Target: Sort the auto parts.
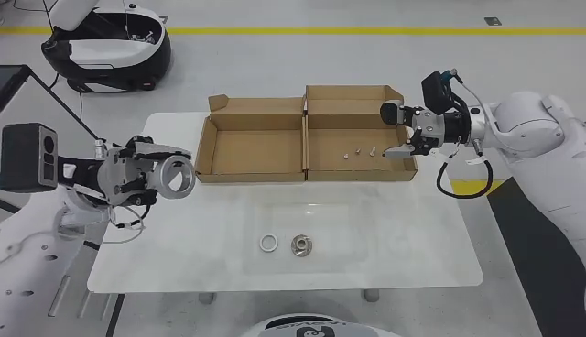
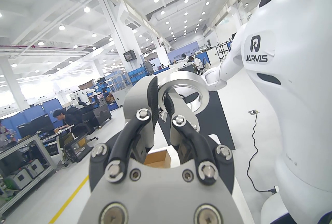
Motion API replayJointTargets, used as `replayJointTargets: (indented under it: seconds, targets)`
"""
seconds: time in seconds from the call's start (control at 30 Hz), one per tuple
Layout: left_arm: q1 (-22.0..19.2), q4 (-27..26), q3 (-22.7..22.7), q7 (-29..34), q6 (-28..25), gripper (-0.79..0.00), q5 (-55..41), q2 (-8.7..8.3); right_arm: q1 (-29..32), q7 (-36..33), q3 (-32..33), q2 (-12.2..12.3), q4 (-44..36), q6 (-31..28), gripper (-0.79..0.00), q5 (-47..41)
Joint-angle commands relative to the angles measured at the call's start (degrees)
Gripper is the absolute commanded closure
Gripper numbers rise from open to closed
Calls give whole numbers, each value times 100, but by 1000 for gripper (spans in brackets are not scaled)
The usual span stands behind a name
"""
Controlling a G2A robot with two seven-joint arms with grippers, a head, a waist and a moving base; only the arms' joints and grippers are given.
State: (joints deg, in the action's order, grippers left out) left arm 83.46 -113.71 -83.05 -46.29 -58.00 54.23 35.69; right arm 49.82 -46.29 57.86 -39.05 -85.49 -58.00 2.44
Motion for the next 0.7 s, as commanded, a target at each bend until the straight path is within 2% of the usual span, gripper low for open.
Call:
replayJointTargets:
  seconds: [0.0,0.13,0.3,0.67]
  targets:
    - [8,-173,33,-1,0,0,-381,17,0,0,0,0,0,0,-785,0]
    - [-64,-489,116,-1,0,0,-1157,68,0,0,0,0,0,0,-785,0]
    - [-150,-642,175,-1,0,0,-1570,139,0,0,0,0,0,0,-785,0]
    - [-136,-645,221,-1,0,0,-1276,137,0,0,0,0,0,0,-785,0]
